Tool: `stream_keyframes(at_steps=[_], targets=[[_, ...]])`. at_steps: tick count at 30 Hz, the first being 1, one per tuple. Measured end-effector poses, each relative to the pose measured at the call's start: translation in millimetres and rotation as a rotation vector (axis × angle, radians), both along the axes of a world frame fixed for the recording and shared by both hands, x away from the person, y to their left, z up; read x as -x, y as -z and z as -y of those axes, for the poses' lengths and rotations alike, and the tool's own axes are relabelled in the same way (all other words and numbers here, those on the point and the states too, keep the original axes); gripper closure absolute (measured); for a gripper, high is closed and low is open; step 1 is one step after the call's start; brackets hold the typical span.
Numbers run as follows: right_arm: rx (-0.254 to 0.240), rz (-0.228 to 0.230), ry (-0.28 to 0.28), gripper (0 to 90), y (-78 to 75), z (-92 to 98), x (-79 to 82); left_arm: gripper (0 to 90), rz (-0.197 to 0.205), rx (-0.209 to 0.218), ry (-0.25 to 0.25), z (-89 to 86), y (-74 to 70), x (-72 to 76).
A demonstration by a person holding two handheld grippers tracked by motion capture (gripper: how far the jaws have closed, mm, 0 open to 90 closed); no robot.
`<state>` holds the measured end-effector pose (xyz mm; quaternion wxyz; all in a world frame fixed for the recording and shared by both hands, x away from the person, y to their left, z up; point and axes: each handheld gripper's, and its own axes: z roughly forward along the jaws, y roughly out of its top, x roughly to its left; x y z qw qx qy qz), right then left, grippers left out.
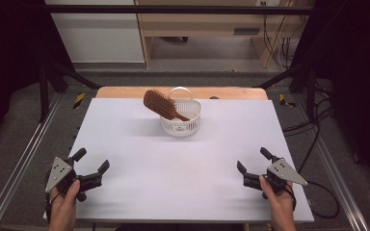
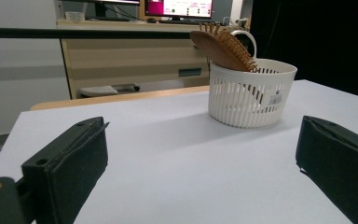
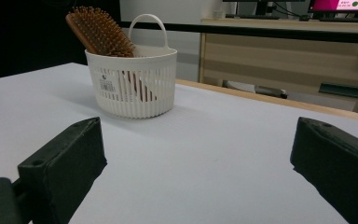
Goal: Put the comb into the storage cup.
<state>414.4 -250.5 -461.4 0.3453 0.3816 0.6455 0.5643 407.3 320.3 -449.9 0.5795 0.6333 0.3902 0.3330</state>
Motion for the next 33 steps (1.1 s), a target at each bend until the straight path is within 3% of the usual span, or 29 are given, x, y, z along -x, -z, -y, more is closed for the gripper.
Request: stream_keyframes(at_steps=[23, 33], targets=[[-0.006, -0.003, -0.014, 3.2, 5.3, -1.2, 1.5, 2.3, -0.030, -0.019, 0.080, 23.3, 10.4, 8.8], [-0.008, -0.003, -0.022, 3.2, 6.2, -2.1, 1.4, 2.4, -0.033, -0.027, 0.081, 30.2, 10.7, 11.8]])
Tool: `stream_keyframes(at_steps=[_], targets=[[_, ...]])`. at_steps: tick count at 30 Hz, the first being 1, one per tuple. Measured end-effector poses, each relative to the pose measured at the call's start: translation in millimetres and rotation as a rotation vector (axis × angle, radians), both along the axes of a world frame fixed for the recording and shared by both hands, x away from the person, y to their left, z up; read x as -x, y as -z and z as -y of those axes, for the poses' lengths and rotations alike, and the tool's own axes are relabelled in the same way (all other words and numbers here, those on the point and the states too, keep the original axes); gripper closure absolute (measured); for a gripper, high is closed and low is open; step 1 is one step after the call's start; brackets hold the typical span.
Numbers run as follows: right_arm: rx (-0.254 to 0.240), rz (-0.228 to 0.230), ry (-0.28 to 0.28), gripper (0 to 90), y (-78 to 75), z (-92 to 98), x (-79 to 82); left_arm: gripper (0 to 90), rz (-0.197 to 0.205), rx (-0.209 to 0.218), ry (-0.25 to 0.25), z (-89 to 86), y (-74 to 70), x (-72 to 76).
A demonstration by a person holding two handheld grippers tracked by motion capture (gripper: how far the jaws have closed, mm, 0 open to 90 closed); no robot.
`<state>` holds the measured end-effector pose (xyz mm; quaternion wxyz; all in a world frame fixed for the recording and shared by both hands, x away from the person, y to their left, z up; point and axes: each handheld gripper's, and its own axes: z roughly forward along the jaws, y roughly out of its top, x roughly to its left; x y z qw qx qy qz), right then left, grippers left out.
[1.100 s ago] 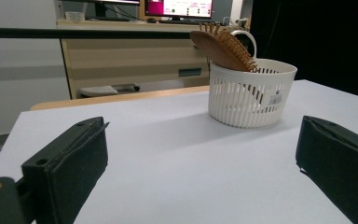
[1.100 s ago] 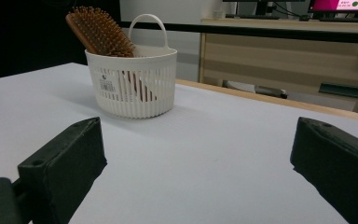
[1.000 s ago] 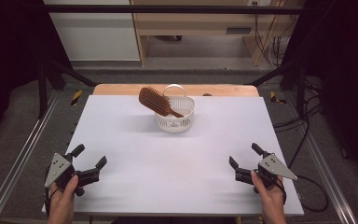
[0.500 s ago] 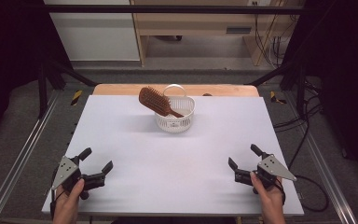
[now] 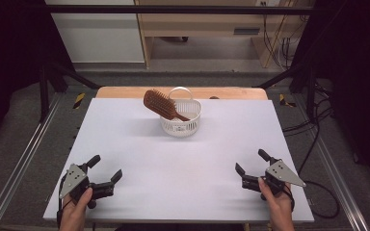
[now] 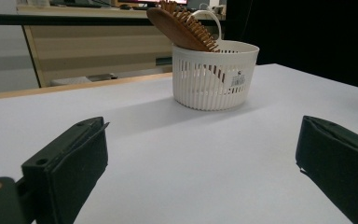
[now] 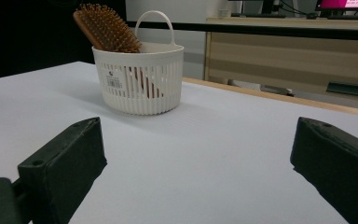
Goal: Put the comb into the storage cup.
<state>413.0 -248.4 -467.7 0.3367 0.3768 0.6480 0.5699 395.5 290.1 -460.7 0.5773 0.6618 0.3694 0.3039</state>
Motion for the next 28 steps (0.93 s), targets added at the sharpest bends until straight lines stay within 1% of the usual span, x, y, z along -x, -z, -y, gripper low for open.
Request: stream_keyframes(at_steps=[11, 14, 20, 23, 25, 28], targets=[[-0.008, 0.001, -0.008, 3.1, 1.0, -0.5, -0.1, 2.4, -0.003, 0.000, -0.006, 4.2, 0.5, 4.4], [-0.012, 0.002, -0.010, 3.1, 1.3, -1.1, -0.2, 2.4, -0.001, -0.009, -0.011, 4.6, 0.8, 6.0], [-0.021, 0.005, -0.020, 3.0, 1.9, -2.6, -0.7, 2.3, 0.014, -0.022, -0.039, 1.6, 0.7, 9.1], [-0.026, 0.007, -0.023, 3.0, 2.3, -3.7, -1.9, 2.3, 0.028, -0.017, -0.060, -1.1, -0.3, 9.3], [-0.032, 0.007, -0.025, 3.0, 2.7, -4.3, -2.9, 2.3, 0.036, -0.028, -0.069, -2.6, -0.4, 9.4], [-0.036, 0.008, -0.025, 3.0, 3.0, -5.2, -3.8, 2.3, 0.034, -0.019, -0.073, -4.2, 1.0, 8.8]])
